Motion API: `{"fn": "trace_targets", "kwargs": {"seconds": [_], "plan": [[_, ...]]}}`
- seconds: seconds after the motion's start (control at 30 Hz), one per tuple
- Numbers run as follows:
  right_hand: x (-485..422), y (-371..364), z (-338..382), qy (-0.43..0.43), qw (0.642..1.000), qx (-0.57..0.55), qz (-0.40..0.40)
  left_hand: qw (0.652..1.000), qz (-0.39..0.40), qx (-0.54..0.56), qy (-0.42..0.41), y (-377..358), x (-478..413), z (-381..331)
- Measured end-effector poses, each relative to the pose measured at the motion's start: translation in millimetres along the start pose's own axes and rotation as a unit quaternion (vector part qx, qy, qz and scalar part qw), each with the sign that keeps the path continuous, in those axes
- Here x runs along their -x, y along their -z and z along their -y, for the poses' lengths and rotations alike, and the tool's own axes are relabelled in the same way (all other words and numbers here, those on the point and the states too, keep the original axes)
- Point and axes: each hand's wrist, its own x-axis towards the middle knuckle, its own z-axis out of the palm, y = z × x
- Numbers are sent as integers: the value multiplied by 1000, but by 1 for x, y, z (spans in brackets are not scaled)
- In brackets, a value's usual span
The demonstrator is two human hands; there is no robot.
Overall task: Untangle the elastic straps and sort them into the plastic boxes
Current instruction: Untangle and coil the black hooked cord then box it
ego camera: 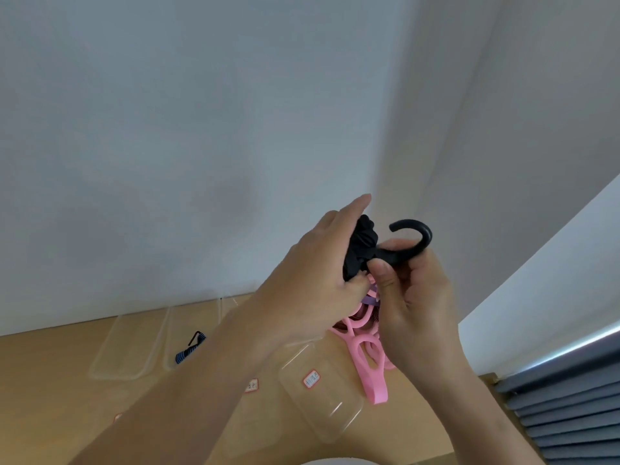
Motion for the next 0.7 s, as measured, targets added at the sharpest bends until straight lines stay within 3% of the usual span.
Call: {"fn": "trace_targets", "kwargs": {"seconds": [0.13, 0.23, 0.37, 0.5, 0.6, 0.7], "plan": [[-3, -5, 2, -28, 998, 58, -24, 995, 19, -97, -19, 8, -14, -6], [-1, -5, 6, -25, 995, 92, -26, 996, 15, -82, -20, 14, -17, -8], [0, -3, 11, 65, 988, 127, -54, 999, 31, 24, 7, 25, -18, -12], [-3, 1, 23, 79, 993, 50, -76, 988, 93, 121, 30, 39, -15, -10], [-5, 3, 28, 49, 994, -51, -79, 947, 124, 292, 55, 44, -13, -8], [-9, -1, 28, 16, 991, -110, -78, 907, 68, 408, 73, 31, -16, -9]]}}
